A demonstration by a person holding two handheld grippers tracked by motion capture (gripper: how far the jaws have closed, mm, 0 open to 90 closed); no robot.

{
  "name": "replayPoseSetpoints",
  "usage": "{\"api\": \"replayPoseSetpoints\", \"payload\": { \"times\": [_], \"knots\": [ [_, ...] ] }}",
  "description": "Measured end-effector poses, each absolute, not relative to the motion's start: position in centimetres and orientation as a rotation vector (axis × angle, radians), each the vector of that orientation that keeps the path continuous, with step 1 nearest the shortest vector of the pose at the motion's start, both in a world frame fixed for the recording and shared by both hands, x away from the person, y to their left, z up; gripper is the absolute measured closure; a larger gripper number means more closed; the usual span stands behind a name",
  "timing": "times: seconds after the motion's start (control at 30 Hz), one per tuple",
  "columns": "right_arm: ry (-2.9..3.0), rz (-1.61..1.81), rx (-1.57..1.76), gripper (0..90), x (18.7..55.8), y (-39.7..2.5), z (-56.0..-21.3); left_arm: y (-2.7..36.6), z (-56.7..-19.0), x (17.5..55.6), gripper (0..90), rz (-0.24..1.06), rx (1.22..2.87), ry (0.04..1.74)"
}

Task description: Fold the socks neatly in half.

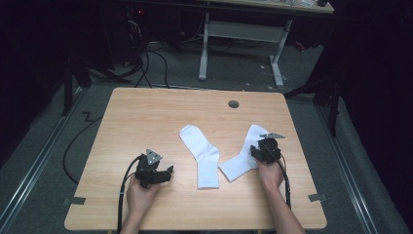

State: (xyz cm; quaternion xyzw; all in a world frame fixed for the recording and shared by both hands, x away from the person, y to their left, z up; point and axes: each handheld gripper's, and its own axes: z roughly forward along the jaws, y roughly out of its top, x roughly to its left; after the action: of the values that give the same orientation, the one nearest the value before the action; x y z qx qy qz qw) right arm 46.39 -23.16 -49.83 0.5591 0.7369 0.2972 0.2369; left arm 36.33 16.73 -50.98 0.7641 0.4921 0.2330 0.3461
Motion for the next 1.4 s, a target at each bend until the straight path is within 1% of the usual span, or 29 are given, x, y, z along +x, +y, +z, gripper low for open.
{"api": "replayPoseSetpoints", "payload": {
  "times": [0.23,0.27,0.3,0.37,0.4,0.43,0.5,0.97,1.4],
  "knots": [
    [2.070,0.821,1.494,63.8,46.5,-23.2,-49.7,16.7,-51.0,36.3,27.1,0.605,1.980,1.279],
    [2.085,0.821,1.485,67.6,46.5,-23.1,-49.7,16.7,-51.0,36.3,27.1,0.605,1.980,1.279],
    [2.085,0.821,1.485,67.6,46.5,-23.1,-49.7,16.7,-51.0,36.3,27.1,0.605,1.980,1.279],
    [2.097,0.824,1.476,72.1,46.5,-23.0,-49.6,16.7,-51.0,36.3,27.1,0.604,1.980,1.279],
    [2.100,0.827,1.473,74.8,46.5,-22.9,-49.6,16.7,-51.0,36.3,27.1,0.604,1.980,1.279],
    [2.117,0.828,1.447,80.7,46.4,-22.8,-49.6,16.7,-51.0,36.3,27.1,0.604,1.980,1.279],
    [2.138,0.819,1.417,84.8,46.2,-22.5,-49.6,16.7,-51.0,36.3,27.3,0.605,1.977,1.283],
    [2.145,0.802,1.283,86.6,44.9,-22.0,-49.8,16.8,-51.0,36.4,27.8,0.607,1.972,1.290],
    [2.112,0.924,1.191,86.6,43.6,-22.8,-46.5,16.8,-51.0,36.4,27.5,0.607,1.974,1.290]
  ]
}}
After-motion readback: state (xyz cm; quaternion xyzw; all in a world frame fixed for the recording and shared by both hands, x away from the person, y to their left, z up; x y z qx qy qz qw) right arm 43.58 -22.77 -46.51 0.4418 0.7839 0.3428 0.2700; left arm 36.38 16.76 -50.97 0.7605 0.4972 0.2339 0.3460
